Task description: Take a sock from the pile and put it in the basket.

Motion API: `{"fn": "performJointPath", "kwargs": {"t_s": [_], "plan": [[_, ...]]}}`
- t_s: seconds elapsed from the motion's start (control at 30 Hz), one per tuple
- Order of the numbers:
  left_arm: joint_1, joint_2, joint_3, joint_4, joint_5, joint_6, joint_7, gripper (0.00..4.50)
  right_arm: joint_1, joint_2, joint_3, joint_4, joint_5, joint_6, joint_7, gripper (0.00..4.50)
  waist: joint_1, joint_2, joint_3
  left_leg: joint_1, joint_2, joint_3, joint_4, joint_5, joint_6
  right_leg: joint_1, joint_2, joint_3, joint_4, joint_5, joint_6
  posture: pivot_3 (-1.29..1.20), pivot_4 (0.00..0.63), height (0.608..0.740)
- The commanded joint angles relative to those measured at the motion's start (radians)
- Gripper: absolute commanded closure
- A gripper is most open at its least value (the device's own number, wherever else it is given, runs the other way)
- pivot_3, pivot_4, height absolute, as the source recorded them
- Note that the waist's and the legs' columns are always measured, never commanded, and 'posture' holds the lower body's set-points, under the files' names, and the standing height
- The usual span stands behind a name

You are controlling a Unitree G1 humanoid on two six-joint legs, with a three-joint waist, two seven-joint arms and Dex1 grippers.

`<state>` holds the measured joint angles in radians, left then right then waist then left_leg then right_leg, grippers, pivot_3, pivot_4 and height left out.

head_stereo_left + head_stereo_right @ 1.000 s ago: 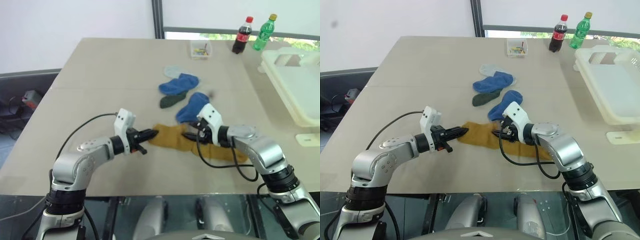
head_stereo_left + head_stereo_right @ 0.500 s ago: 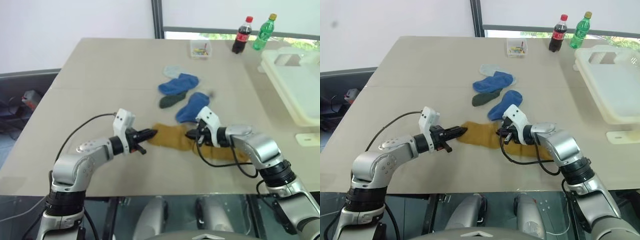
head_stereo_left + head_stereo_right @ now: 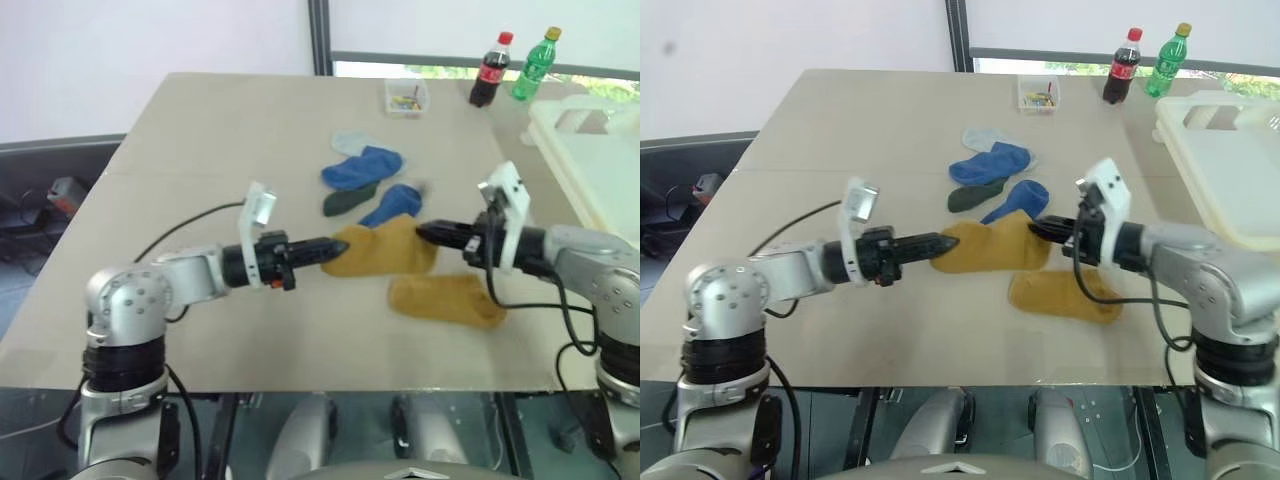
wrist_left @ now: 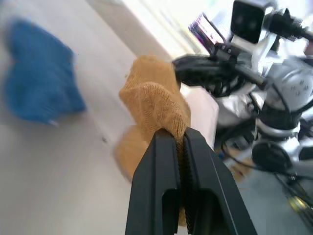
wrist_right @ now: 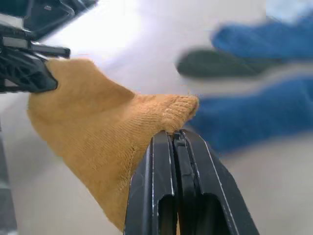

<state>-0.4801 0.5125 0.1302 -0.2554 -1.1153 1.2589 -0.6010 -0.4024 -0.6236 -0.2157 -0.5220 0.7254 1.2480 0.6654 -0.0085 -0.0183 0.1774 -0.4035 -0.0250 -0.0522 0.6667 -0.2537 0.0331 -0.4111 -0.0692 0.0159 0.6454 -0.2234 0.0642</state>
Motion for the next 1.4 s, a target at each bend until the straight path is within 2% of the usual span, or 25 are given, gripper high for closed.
{"fn": "performJointPath", "kwargs": {"t_s": [0.03, 0.23, 0.57, 0.83, 1.17, 1.2, 1.23, 1.27, 1.33, 1.4], "plan": [[-0.029, -0.051, -0.114, 0.036, 0.088, -0.054, -0.009, 4.50, 0.092, -0.057, -0.106, -0.092, 0.028, 0.019, -0.027, 4.41, 0.002, 0.000, 0.000, 0.000, 0.000, 0.000, 0.000, 0.000, 0.000, 0.000, 0.000, 0.000, 0.000, 0.000, 0.000, 0.00, 0.150, 0.740], [-0.055, -0.163, -0.254, 0.117, 0.217, -0.109, -0.005, 4.50, 0.244, -0.106, -0.184, -0.155, 0.024, 0.014, -0.085, 4.41, -0.005, 0.000, 0.000, 0.002, 0.001, 0.003, 0.000, 0.000, 0.000, 0.000, 0.001, 0.003, 0.000, 0.000, 0.000, 0.00, 0.150, 0.740], [-0.062, -0.209, -0.336, 0.143, 0.383, -0.195, 0.000, 4.50, 0.367, -0.125, -0.215, -0.191, 0.029, -0.027, -0.122, 4.41, 0.003, 0.000, 0.000, 0.001, 0.001, 0.004, 0.001, 0.000, 0.000, 0.000, 0.001, 0.003, 0.000, 0.000, 0.000, 0.00, 0.150, 0.740], [-0.054, -0.238, -0.342, 0.134, 0.411, -0.188, -0.005, 4.50, 0.399, -0.128, -0.180, -0.174, 0.004, -0.075, -0.149, 4.41, 0.004, 0.000, 0.000, 0.001, 0.001, 0.003, 0.001, 0.000, 0.000, 0.000, 0.001, 0.003, 0.000, 0.000, 0.001, 0.00, 0.150, 0.740], [-0.057, -0.265, -0.349, 0.159, 0.435, -0.156, -0.004, 4.50, 0.422, -0.155, -0.010, -0.031, -0.134, -0.226, -0.114, 4.41, 0.003, 0.000, 0.000, 0.001, 0.001, 0.003, 0.001, 0.000, 0.000, 0.000, 0.002, 0.003, 0.000, 0.000, 0.001, 0.00, 0.150, 0.740], [-0.053, -0.266, -0.349, 0.158, 0.431, -0.150, -0.010, 3.78, 0.426, -0.162, 0.011, -0.019, -0.154, -0.245, -0.110, 4.50, 0.002, 0.000, 0.000, 0.001, 0.001, 0.003, 0.001, 0.000, 0.000, 0.000, 0.002, 0.003, 0.000, 0.000, 0.001, 0.00, 0.150, 0.740], [-0.048, -0.268, -0.345, 0.155, 0.427, -0.148, -0.015, 3.48, 0.428, -0.162, 0.027, -0.005, -0.166, -0.264, -0.103, 4.50, 0.002, 0.000, 0.000, 0.001, 0.001, 0.003, 0.001, 0.000, 0.000, 0.000, 0.002, 0.003, 0.000, 0.000, 0.001, 0.00, 0.150, 0.740], [-0.043, -0.270, -0.342, 0.154, 0.428, -0.149, -0.014, 3.08, 0.429, -0.160, 0.036, 0.003, -0.173, -0.276, -0.100, 3.95, 0.002, 0.000, 0.000, 0.001, 0.001, 0.003, 0.001, 0.000, 0.000, 0.000, 0.002, 0.003, 0.000, 0.000, 0.001, 0.00, 0.150, 0.740], [-0.035, -0.266, -0.337, 0.150, 0.439, -0.159, -0.011, 2.22, 0.432, -0.153, 0.041, -0.001, -0.185, -0.298, -0.103, 3.33, 0.003, 0.000, 0.000, 0.001, 0.001, 0.003, 0.001, 0.000, 0.000, 0.000, 0.002, 0.003, 0.000, 0.000, 0.001, 0.00, 0.150, 0.740], [-0.013, -0.237, -0.316, 0.119, 0.431, -0.161, -0.024, 1.70, 0.443, -0.143, 0.011, -0.025, -0.204, -0.326, -0.125, 2.77, 0.001, 0.000, 0.000, 0.001, 0.001, 0.003, 0.001, 0.000, 0.000, 0.001, 0.002, 0.003, 0.000, 0.000, 0.001, 0.00, 0.150, 0.740]]}}
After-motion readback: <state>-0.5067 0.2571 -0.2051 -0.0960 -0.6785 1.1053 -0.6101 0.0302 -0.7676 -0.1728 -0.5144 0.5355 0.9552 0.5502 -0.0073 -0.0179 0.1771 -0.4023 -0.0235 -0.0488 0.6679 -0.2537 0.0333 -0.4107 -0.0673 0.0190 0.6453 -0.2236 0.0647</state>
